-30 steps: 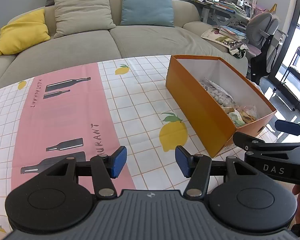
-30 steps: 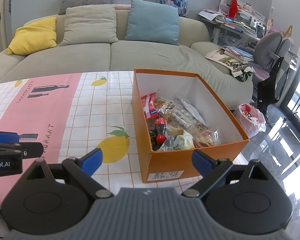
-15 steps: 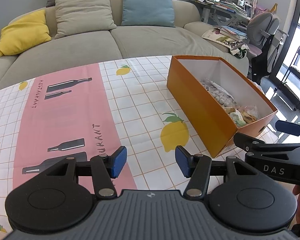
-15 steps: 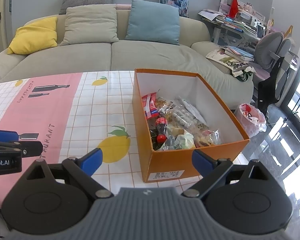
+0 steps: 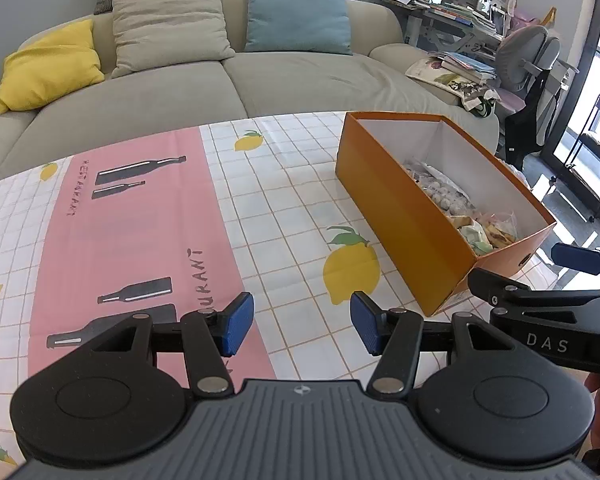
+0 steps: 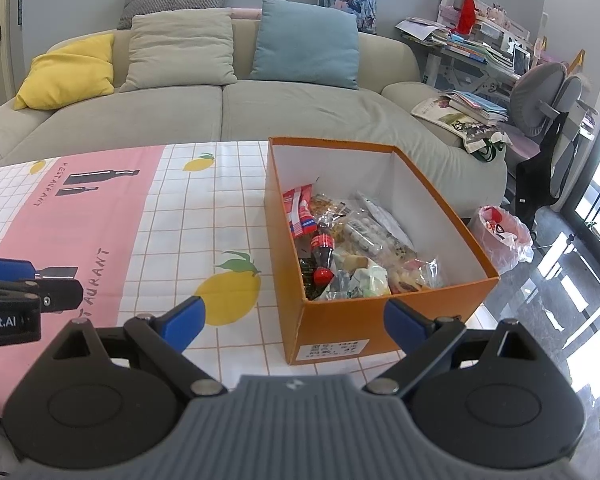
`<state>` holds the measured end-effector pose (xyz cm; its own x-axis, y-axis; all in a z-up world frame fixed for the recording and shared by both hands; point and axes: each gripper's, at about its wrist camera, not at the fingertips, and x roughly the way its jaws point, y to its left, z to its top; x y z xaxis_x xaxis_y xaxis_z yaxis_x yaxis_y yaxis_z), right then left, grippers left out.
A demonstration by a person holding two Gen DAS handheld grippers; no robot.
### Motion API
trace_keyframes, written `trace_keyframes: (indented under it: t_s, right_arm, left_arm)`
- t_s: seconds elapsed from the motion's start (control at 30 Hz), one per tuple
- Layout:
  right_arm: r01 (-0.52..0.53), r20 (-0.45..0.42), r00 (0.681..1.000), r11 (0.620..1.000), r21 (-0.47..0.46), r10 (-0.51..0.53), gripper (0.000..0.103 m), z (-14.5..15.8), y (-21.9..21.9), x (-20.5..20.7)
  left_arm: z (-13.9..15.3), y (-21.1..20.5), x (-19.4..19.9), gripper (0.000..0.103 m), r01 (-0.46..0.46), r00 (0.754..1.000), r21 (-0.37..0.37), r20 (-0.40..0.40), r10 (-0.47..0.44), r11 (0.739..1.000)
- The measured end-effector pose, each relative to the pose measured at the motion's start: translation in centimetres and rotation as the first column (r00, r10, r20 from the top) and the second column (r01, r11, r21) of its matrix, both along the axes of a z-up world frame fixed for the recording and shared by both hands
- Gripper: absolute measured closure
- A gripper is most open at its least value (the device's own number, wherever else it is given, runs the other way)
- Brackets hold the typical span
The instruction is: Organize snacks
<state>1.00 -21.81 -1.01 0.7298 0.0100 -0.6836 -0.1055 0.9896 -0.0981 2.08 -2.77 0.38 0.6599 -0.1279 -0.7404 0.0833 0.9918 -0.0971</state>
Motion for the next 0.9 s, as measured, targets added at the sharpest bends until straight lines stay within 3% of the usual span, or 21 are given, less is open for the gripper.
trace_keyframes:
  t_s: [0.9]
  right_arm:
    - [-0.009,0.002,1.000,1.000,0.001,0.009,0.009,0.00,0.05,-0.03]
  left_arm:
    - [0.20,0.25,-0.08,0.036,-0.012,1.000,-0.008,-0.013,0.012,1.000]
